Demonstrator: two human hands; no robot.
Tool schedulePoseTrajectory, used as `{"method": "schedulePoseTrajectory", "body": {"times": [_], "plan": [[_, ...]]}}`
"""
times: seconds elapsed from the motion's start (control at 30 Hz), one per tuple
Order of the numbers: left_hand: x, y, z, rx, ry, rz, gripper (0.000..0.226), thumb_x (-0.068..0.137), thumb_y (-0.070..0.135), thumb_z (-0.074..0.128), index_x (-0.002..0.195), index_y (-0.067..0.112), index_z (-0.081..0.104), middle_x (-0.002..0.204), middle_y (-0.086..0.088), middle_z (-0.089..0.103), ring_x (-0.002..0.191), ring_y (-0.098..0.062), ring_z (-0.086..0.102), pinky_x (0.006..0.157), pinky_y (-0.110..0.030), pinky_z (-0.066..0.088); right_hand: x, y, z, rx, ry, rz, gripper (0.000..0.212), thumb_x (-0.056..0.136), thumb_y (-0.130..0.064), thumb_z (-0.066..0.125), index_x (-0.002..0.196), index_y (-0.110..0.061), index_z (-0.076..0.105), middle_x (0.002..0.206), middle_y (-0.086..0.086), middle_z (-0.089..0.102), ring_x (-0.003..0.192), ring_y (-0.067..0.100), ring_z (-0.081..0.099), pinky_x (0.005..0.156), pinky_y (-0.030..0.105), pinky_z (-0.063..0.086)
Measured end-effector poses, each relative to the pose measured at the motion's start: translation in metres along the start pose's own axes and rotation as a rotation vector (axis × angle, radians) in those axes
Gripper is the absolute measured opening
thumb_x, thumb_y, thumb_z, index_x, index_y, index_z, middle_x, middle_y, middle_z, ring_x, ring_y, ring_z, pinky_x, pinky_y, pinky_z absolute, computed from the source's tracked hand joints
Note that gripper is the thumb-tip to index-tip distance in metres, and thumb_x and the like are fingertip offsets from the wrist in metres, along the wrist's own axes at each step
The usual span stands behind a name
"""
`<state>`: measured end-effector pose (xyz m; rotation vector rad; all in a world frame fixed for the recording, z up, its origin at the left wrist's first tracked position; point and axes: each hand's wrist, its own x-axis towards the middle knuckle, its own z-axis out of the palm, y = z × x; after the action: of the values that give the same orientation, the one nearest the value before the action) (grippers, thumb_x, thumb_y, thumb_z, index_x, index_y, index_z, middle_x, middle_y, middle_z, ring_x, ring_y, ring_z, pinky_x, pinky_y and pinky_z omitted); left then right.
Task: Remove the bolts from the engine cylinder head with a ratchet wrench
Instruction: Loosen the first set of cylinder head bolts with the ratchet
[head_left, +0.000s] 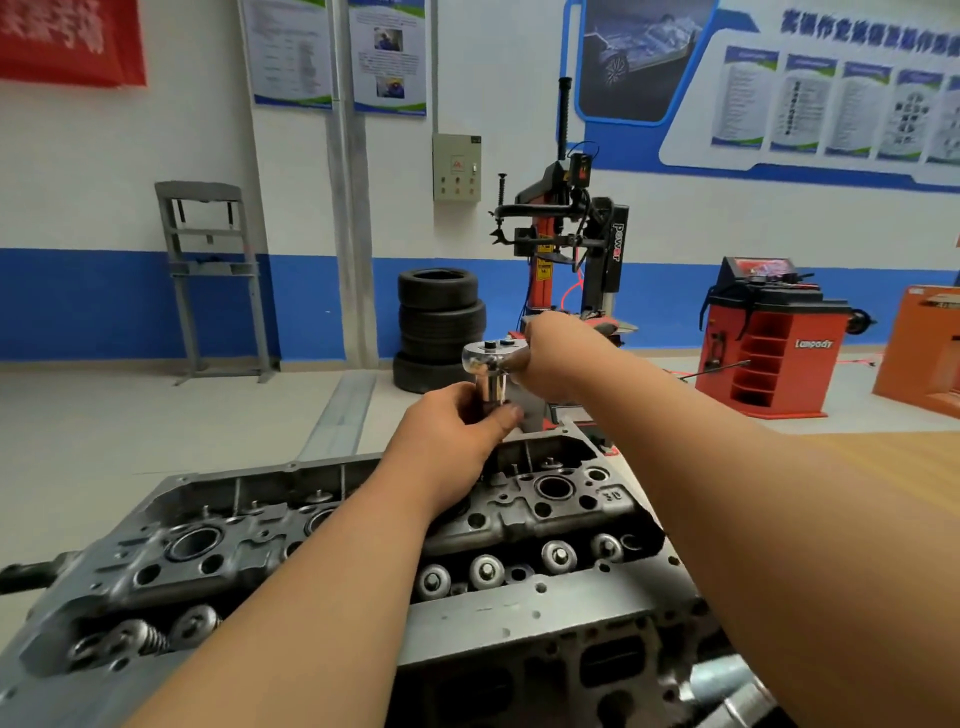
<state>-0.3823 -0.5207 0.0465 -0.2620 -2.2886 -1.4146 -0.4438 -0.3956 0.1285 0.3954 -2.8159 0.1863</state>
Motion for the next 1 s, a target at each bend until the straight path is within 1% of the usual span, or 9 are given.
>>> {"method": "schedulePoseTrajectory", "body": {"times": [0.1,0.2,0.27,0.4,0.5,0.63,0.73,0.9,1.0], "plan": [[-0.001,0.001,0.000,-0.018,-0.012,-0.004,0.013,0.086,0.039,0.068,0.074,0.039,0.063,0.079,0.023,0.068,0.085,0.003,0.062,0.072,-0.015,0.043,-0.016,0.007,-0.001,0.057,0.022,0.083,0.018,0.087,-0.025,0.054,0.092,-0.010,0.046,0.097,0.010,0.048,0.070,0.022,0.054,0.055,0.030,0.041],[-0.002,0.003,0.000,-0.025,0.000,-0.018,0.014,0.085,0.040,0.069,0.072,0.035,0.066,0.073,0.021,0.070,0.083,-0.003,0.065,0.073,-0.022,0.046,-0.055,0.012,-0.008,0.062,0.044,0.162,0.040,0.087,-0.030,0.058,0.117,-0.009,0.041,0.113,0.010,0.042,0.084,0.027,0.056,0.062,0.036,0.045],[-0.003,0.003,0.001,-0.018,0.004,-0.032,0.015,0.084,0.042,0.069,0.072,0.034,0.067,0.074,0.019,0.070,0.082,-0.004,0.065,0.073,-0.024,0.045,-0.093,0.010,-0.010,-0.073,0.076,0.175,0.053,0.087,-0.031,0.060,0.127,-0.012,0.031,0.121,0.011,0.039,0.088,0.030,0.056,0.057,0.036,0.043],[-0.003,0.003,0.000,-0.008,0.012,-0.045,0.014,0.083,0.044,0.070,0.081,0.030,0.071,0.080,0.015,0.072,0.083,-0.005,0.065,0.075,-0.027,0.046,-0.160,-0.012,-0.004,-0.247,0.114,0.005,0.083,0.087,-0.038,0.057,0.145,-0.009,0.005,0.130,0.014,0.021,0.065,0.022,0.032,0.039,0.025,0.024],[-0.004,0.003,0.001,-0.014,0.015,-0.032,0.013,0.083,0.043,0.071,0.087,0.031,0.073,0.087,0.013,0.073,0.088,-0.007,0.066,0.079,-0.028,0.049,-0.160,-0.018,-0.012,-0.179,0.086,-0.012,0.071,0.087,-0.043,0.056,0.138,-0.013,0.017,0.113,0.011,0.027,0.061,0.020,0.029,0.041,0.027,0.026],[-0.004,0.003,0.001,0.008,0.011,-0.023,0.014,0.083,0.041,0.071,0.071,0.039,0.064,0.077,0.021,0.067,0.082,0.003,0.062,0.068,-0.016,0.042,-0.110,0.007,-0.025,-0.139,0.053,0.072,0.035,0.086,-0.042,0.056,0.098,-0.015,0.038,0.079,0.000,0.039,0.070,0.022,0.045,0.055,0.032,0.040],[-0.001,0.001,0.000,0.019,0.015,-0.020,0.014,0.082,0.040,0.072,0.072,0.032,0.068,0.073,0.019,0.070,0.075,0.003,0.063,0.068,-0.016,0.044,-0.063,0.012,-0.025,-0.081,0.014,0.037,0.024,0.084,-0.028,0.058,0.071,-0.012,0.045,0.065,0.002,0.046,0.057,0.017,0.046,0.048,0.025,0.033],[0.001,-0.003,-0.002,0.010,0.037,-0.029,0.016,0.081,0.042,0.072,0.069,0.034,0.064,0.069,0.026,0.066,0.074,0.011,0.059,0.068,-0.013,0.043,-0.010,-0.012,-0.016,-0.068,-0.101,0.015,0.016,0.087,-0.020,0.054,0.077,-0.012,0.045,0.076,0.006,0.047,0.079,0.024,0.050,0.069,0.034,0.043],[0.000,-0.002,-0.002,0.013,0.027,-0.039,0.016,0.082,0.042,0.071,0.070,0.037,0.063,0.070,0.027,0.064,0.077,0.010,0.059,0.066,-0.013,0.041,-0.005,-0.011,-0.010,-0.008,-0.088,0.025,0.015,0.089,-0.023,0.055,0.085,-0.010,0.048,0.084,0.007,0.050,0.081,0.023,0.052,0.069,0.034,0.043]]}}
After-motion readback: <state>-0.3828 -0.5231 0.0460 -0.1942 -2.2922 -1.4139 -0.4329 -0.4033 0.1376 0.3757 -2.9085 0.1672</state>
